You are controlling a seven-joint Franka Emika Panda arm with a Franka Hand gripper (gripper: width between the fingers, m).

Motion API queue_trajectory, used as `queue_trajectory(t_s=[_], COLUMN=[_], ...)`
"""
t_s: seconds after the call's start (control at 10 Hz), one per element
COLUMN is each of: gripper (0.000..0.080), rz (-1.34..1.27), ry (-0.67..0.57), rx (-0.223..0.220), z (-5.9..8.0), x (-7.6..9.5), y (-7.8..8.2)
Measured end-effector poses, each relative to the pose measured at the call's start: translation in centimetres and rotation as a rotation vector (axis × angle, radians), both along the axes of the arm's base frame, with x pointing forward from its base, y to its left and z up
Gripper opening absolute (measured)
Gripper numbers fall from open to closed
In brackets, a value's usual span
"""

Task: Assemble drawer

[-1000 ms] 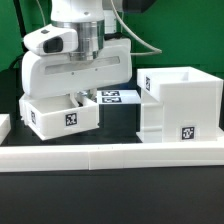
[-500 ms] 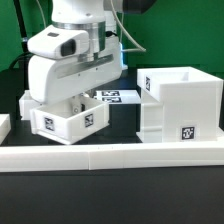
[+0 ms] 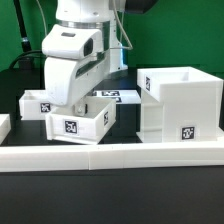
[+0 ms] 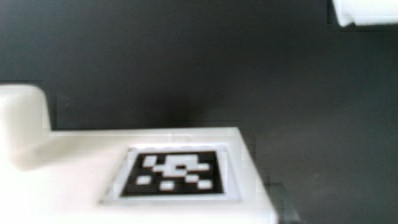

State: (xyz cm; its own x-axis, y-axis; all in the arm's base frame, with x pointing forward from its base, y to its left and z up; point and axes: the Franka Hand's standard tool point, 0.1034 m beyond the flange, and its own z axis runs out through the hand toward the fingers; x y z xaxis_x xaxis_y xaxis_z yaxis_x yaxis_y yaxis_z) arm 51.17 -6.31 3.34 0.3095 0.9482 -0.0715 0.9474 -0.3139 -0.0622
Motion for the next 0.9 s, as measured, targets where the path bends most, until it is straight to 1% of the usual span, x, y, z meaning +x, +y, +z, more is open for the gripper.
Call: queue_trajectory(t_s=[0.1, 0.2, 0.3, 0.6, 0.8, 0.9], gripper=[0.0042, 0.0042, 0.0042, 0.0042, 0.0042, 0.0042], rz=[0.107, 0.237, 0.315, 0.303, 0.314, 0.316], ry=[0.010, 0.017, 0.019, 0.022, 0.012, 0.020], rx=[-0.002, -0.007, -0.010, -0.010, -0.010, -0.007], z=[-0.2, -0.2, -0.2, -0.4, -1.0, -1.0], x=[0.0, 0.3, 0.7, 0.6, 1.0, 1.3], y=[0.1, 0.5, 0.6, 0.4, 0.9, 1.1])
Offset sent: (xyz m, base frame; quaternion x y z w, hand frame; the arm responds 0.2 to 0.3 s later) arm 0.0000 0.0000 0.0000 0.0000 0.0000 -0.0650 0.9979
